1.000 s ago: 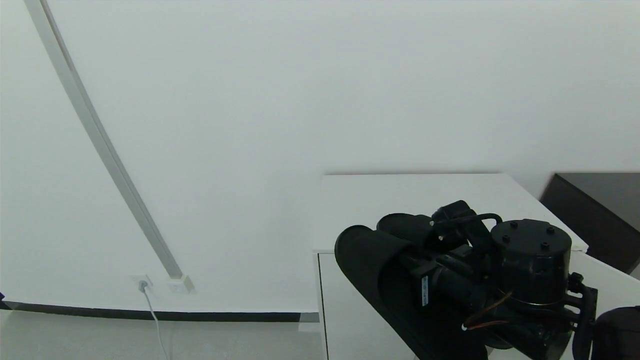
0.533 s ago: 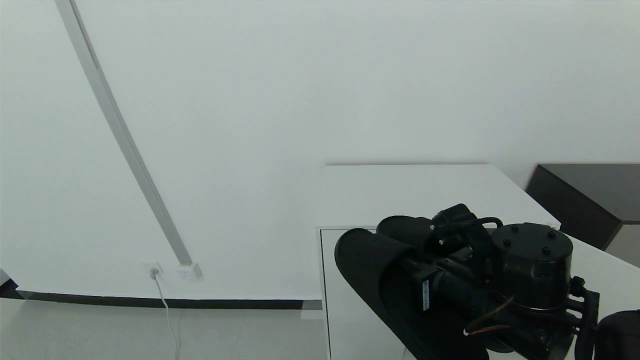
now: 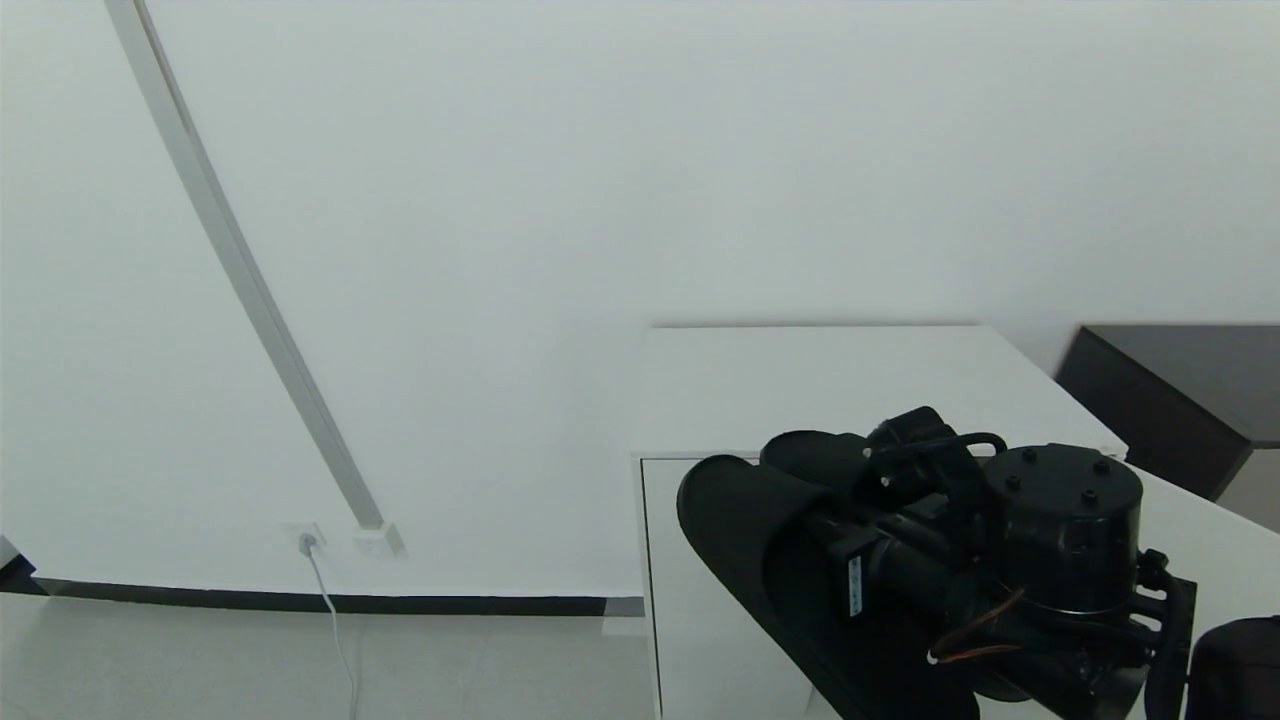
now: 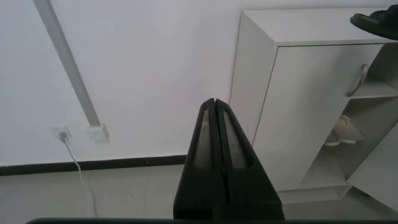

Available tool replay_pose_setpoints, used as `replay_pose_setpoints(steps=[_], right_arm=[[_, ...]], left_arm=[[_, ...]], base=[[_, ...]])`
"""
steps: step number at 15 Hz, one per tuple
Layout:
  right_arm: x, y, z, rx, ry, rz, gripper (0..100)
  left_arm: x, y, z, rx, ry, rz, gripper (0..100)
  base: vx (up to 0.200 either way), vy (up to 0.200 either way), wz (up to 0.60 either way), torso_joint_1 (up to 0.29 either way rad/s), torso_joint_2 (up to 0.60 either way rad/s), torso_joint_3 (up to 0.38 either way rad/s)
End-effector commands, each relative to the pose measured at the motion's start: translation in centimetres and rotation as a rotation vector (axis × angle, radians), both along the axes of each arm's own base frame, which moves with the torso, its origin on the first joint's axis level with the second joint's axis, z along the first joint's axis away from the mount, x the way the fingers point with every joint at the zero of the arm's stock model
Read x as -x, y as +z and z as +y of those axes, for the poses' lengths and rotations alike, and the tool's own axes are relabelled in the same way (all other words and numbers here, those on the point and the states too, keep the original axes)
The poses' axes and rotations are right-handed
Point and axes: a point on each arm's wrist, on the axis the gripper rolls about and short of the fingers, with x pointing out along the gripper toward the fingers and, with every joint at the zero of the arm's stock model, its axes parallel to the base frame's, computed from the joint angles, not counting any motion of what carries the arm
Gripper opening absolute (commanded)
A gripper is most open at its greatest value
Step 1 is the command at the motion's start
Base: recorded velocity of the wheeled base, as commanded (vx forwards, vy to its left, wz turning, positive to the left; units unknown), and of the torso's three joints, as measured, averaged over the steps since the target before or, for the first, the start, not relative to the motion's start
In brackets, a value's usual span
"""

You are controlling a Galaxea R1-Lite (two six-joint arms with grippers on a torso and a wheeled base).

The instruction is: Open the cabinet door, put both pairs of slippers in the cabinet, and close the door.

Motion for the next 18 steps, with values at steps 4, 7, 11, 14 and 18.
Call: replay_pose_setpoints(steps=[4,7,11,14,18], right_arm=[[-0.01,-0.22,0.11,0.006,0.003,0.005,0],[-0.01,-0.22,0.17,0.006,0.003,0.003,0],[0.01,-0.26,0.2,0.008,0.003,0.002,0],[0.01,-0.26,0.2,0.009,0.004,0.001,0],[0.14,-0.34,0.26,0.011,0.008,0.003,0]], left_arm=[[-0.01,-0.01,0.0,0.001,0.0,0.002,0],[0.0,0.04,0.0,0.001,0.0,0.0,0],[0.0,0.04,0.0,-0.001,0.0,0.0,0],[-0.01,-0.01,0.0,-0.001,0.0,0.001,0],[-0.01,-0.01,0.0,-0.001,0.0,0.001,0]], base=[[0.0,0.0,0.0,0.0,0.0,0.0],[0.0,-0.133,0.0,0.0,0.0,0.0],[0.0,-0.2,0.0,0.004,0.0,0.0],[0.0,-0.2,0.0,0.001,0.0,0.004],[0.0,-0.2,0.0,0.005,0.01,0.001]])
